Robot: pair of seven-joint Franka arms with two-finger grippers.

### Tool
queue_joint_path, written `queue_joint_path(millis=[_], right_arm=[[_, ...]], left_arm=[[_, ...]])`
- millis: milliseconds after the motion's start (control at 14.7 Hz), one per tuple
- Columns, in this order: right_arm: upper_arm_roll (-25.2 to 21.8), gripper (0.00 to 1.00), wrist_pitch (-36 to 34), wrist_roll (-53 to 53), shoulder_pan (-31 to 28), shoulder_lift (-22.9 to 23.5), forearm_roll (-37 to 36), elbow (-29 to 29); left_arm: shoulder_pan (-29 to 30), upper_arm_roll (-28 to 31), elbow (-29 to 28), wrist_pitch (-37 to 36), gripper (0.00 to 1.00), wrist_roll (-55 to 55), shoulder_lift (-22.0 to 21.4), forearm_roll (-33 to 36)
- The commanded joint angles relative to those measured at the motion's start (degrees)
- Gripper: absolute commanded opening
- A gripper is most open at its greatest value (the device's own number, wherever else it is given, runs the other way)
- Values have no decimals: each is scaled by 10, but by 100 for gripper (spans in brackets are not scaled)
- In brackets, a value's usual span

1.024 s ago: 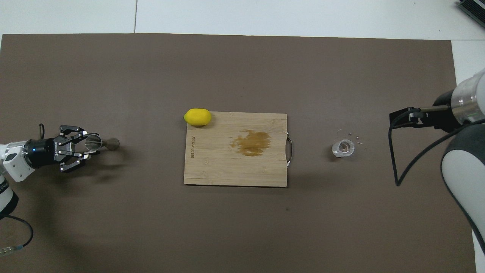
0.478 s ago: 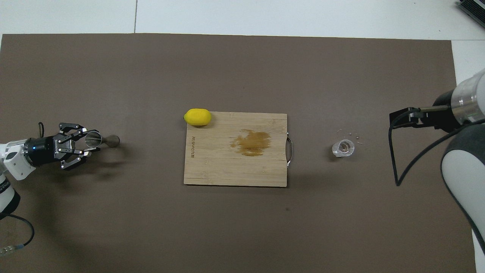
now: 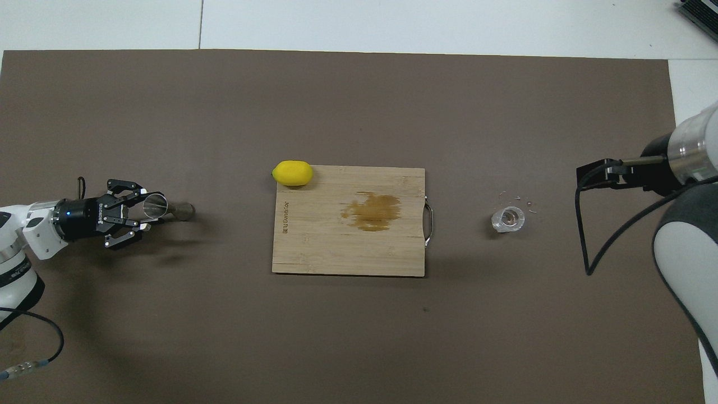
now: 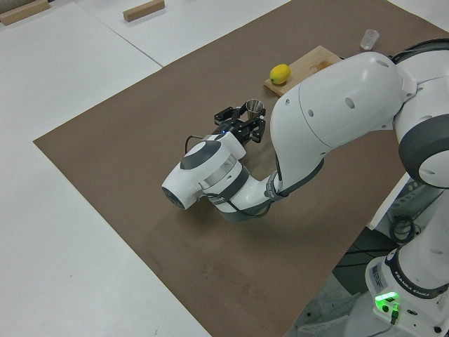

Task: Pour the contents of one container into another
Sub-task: 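Close the left gripper on the metal jigger, then lift the jigger with the left gripper and carry it over the board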

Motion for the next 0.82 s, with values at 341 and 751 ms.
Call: queue_joint_path(millis=[341, 751], right_arm=[[2, 100, -2, -7, -6, 1, -1, 4], [2, 100, -2, -7, -6, 1, -1, 4]], left_arm=[[-89, 5, -31, -3, 28, -20, -25, -67], [-161, 6, -94, 16, 28, -20, -68, -114]])
